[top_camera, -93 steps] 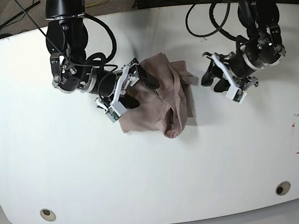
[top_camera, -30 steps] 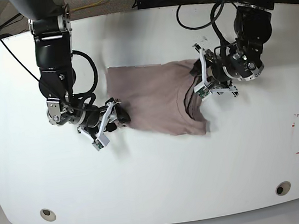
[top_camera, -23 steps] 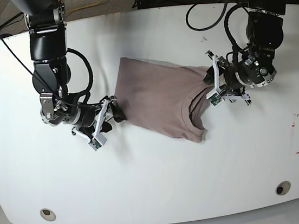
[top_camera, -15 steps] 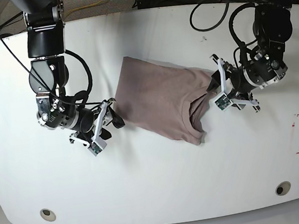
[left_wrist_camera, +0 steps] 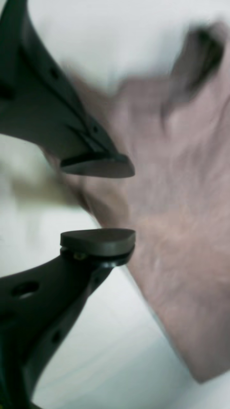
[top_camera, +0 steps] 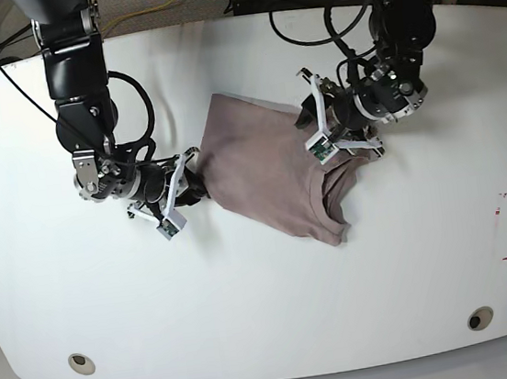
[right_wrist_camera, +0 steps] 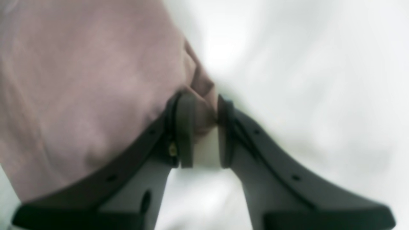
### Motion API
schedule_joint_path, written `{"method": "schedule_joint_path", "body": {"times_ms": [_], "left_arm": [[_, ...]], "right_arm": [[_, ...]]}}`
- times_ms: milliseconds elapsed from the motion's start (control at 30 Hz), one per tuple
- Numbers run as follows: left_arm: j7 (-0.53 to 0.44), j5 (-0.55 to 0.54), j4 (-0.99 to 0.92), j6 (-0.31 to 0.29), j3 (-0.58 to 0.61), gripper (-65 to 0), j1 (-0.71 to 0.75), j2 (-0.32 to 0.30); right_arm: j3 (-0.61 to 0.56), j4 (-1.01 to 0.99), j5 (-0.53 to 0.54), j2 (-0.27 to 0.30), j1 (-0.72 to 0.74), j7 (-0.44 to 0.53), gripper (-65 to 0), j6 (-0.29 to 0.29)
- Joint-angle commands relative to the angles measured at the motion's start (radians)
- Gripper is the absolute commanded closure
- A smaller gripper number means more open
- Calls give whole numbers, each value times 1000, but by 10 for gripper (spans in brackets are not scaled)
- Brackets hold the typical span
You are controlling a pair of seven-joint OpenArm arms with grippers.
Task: Fold the T-shirt properly
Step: 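Lift the bundle and carry it with the left gripper off the table edge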
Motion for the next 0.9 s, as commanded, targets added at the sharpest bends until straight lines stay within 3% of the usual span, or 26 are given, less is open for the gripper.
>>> {"method": "schedule_joint_path", "body": {"times_ms": [0, 133, 233, 400, 533, 667, 767, 867], "left_arm": [[-19, 36, -62, -1, -2, -244, -55, 20], [-16, 42, -77, -1, -7, -244, -98, -11], [-16, 36, -63, -1, -7, -244, -108, -89], [-11, 36, 34, -1, -56, -244, -121, -158], [-11, 36, 74, -1, -128, -244, -119, -152], [-9, 45, 69, -1, -186, -247, -119, -88], [1, 45, 67, -1, -206, -254, -118, -37], [43, 45, 67, -1, -208, -338, -113, 10]], "right_arm": [[-35, 18, 22, 10, -1, 23, -122, 7], [-63, 110, 22, 8, -66, 15, -122, 7], [-100, 193, 22, 8, -121, 9, -122, 7], [-236, 312, 27, 0, -185, -40, -122, -69], [-341, 368, 26, -56, -216, -54, -122, -107], [-368, 366, 26, -113, -219, -77, -122, -115], [-365, 368, 29, -124, -221, -77, -122, -115], [-352, 369, 33, -109, -218, -77, -122, -115]]}}
